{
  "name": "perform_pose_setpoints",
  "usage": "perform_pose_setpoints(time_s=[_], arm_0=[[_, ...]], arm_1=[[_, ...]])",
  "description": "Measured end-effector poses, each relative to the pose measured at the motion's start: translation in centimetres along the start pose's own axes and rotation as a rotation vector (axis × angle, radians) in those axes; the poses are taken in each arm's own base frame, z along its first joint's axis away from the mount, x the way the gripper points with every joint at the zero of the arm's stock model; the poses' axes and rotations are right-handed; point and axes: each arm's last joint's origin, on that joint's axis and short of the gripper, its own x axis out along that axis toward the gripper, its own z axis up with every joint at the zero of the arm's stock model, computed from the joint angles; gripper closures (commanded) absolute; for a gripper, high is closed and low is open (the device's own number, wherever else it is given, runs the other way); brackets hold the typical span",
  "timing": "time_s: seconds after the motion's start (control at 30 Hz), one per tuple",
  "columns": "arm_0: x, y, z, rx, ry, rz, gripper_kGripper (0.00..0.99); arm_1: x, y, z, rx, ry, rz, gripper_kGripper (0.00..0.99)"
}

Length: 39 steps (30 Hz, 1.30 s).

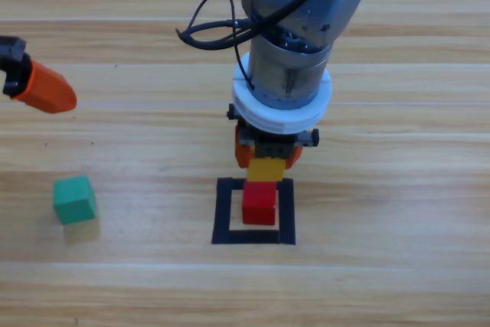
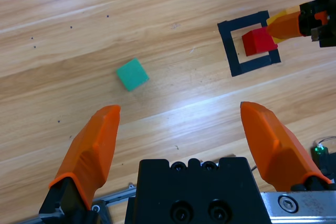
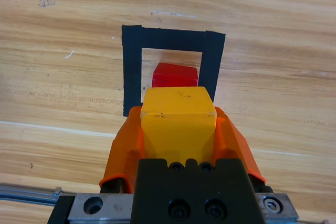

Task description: Stack the blocks in the rectangular block: red at the bottom, yellow in the middle, green on top

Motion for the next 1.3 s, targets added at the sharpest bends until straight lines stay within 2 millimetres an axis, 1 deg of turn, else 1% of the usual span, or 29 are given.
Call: perform_pose_setpoints(time_s=[0.3,0.47,0.53,0.8,1.1,1.3], arm_0=[[0.1,0.1,0.0,-0.001,0.002,0.003,0.004],[0.1,0.2,0.0,-0.010,0.002,0.009,0.004],[0.2,0.4,0.1,-0.016,0.002,0.015,0.007],[0.4,0.9,0.3,-0.040,0.006,0.028,0.005],[0.5,1.0,0.3,-0.049,0.015,0.020,0.007],[1.1,1.0,0.6,-0.056,0.030,0.032,0.007]], arm_1=[[0.4,0.1,0.0,0.021,0.004,-0.005,0.884],[2.0,0.5,0.1,0.020,0.021,-0.022,0.884],[2.3,0.5,0.1,0.019,0.025,-0.027,0.884],[2.2,0.7,-0.1,0.023,0.023,-0.023,0.884],[2.1,0.9,-0.2,0.027,0.020,-0.018,0.884],[2.1,0.9,-0.2,0.030,0.021,-0.019,0.884]])
